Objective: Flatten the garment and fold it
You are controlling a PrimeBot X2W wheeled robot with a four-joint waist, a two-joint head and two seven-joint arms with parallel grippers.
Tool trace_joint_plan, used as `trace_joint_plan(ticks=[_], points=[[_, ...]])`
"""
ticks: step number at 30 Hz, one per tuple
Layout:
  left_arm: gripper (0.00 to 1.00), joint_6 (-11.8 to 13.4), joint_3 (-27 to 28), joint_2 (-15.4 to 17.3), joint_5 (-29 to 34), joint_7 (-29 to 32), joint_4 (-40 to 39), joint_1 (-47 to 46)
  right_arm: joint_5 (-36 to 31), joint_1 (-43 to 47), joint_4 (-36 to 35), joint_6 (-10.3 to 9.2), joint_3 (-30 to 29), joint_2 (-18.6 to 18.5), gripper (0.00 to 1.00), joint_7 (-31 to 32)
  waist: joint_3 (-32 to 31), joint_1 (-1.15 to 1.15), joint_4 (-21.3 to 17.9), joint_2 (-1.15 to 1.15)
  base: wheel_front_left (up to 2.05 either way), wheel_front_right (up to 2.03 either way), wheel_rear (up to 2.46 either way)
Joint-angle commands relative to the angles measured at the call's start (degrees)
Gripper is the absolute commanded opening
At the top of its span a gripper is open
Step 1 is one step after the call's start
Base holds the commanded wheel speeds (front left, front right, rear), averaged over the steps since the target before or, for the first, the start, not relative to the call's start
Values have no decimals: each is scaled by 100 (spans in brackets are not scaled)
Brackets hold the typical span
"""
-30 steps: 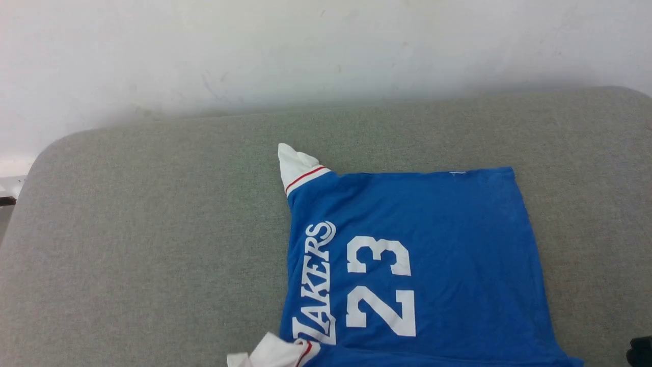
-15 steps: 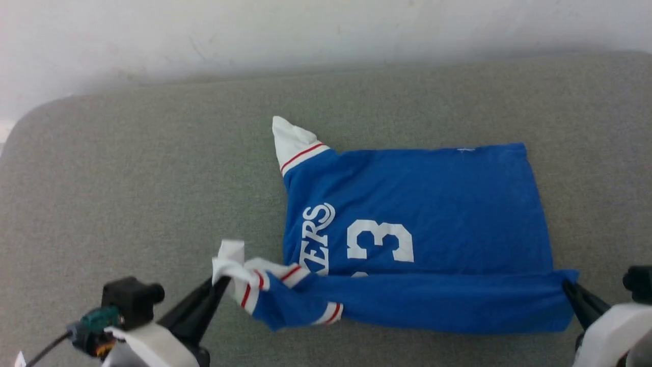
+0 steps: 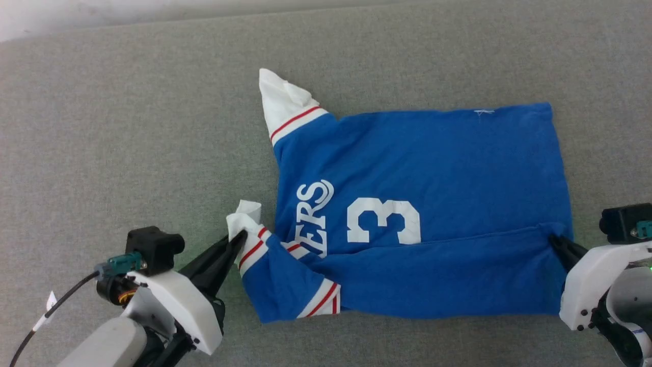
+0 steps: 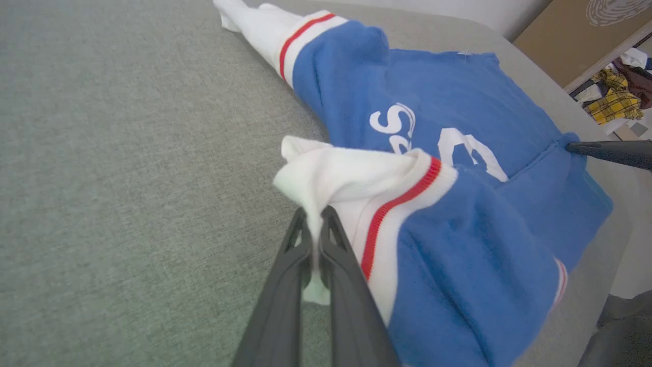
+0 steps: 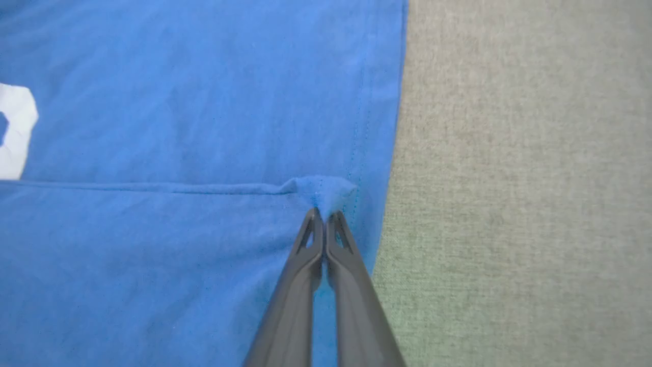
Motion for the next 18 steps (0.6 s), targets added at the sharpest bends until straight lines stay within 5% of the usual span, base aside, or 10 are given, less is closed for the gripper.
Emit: trace_joint_plan(ticks=[1,10,11,12,15,16,17,18], points=[[0,-69,-35,-79,-41,3,143,-119,-35,-118,146,-4,50,-16,0,47,169,-2,2,0,0,0,0],[0,-340,-263,-414,-119,44,908,-326,28,-202,798,-4,131,51,2,239,93,-2,130,0,0,0,0],[0,-348,-270,-448,-125,32,976,-345,33,-205,838,-4,126,58,42,227,69,-2,134,0,0,0,0],[17,-349,-266,-486,-138,8,1030,-359,50,-211,857,-4,124,69,100,182,46,-2,137,0,0,0,0],[52,-360,-219,-569,-203,-98,1101,-372,113,-235,900,-4,98,100,100,43,-12,-2,139,0,0,0,0],[82,-361,-181,-586,-241,-152,1096,-363,141,-243,884,-4,88,114,100,-11,-40,-2,140,0,0,0,0],[100,-358,-135,-597,-283,-210,1075,-344,161,-241,855,-4,87,121,100,-53,-69,-2,140,0,0,0,0],[100,-350,-92,-599,-316,-273,1050,-316,176,-235,806,-4,91,116,100,-117,-102,-2,141,0,0,0,0]])
